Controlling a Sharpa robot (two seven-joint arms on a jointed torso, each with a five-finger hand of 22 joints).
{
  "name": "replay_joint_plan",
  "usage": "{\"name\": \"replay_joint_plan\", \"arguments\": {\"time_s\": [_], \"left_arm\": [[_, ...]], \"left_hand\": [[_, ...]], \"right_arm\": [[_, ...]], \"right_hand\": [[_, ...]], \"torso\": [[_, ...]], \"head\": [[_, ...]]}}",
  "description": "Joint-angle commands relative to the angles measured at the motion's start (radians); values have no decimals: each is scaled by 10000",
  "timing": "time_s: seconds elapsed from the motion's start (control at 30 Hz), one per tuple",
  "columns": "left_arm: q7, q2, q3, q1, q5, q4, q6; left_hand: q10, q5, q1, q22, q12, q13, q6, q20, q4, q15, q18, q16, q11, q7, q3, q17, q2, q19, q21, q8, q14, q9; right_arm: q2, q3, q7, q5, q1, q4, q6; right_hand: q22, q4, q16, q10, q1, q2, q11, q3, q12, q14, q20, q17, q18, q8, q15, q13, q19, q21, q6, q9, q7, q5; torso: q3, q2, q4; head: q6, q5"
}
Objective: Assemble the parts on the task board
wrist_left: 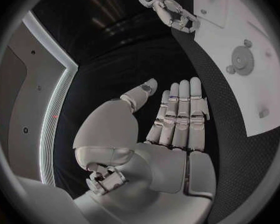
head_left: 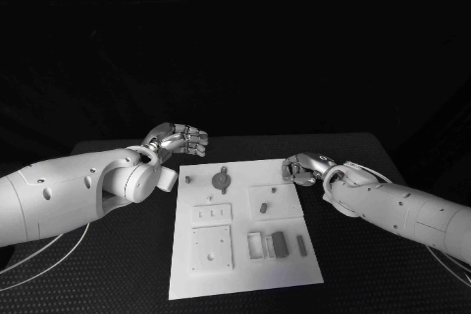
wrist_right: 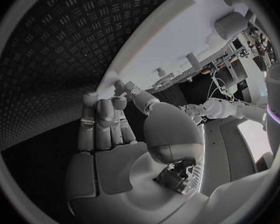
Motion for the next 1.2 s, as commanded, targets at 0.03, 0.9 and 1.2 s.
{"name": "replay_joint_plan", "arguments": {"time_s": [0.03, 0.9, 1.2], "left_arm": [[92, 4, 10, 12, 37, 27, 31], [82, 38, 9, 11, 37, -20, 41], [78, 8, 9, 12, 37, 5, 29]], "left_hand": [[-41, -68, -33, 15, -59, 11, -51, -21, 55, -5, 140, -62, 54, 14, -2, 17, -88, 66, -60, -52, 85, -9], [-42, -68, -38, 18, -64, 14, -54, -22, 63, -6, 140, -68, 54, 15, -4, 22, -91, 66, -65, -52, 86, -8], [-42, -68, -38, 18, -65, 14, -55, -22, 63, -6, 140, -68, 54, 15, -4, 23, -91, 66, -65, -52, 86, -8]], "right_arm": [[7, -3, -187, -33, -6, 9, -67], [140, -96, -339, -42, -94, -193, 423], [105, -96, -51, 177, -95, -168, 422]], "right_hand": [[15, 0, 60, -360, -16, 101, -359, -38, 56, -181, 78, -23, 290, 80, -208, 13, -12, 35, 2105, 83, -260, 34], [17, 0, 72, -362, -56, 129, -363, -30, 57, -195, 82, -49, 291, 125, -212, 8, -18, 35, 2061, 223, -263, 33], [17, 0, 72, -362, -56, 129, -363, -30, 57, -195, 82, -49, 291, 125, -212, 8, -18, 35, 2061, 223, -263, 33]], "torso": [[4, -1, -1], [3, 0, 4], [6, 1, 0]], "head": [[-14, 5], [-82, -34], [-97, -36]]}}
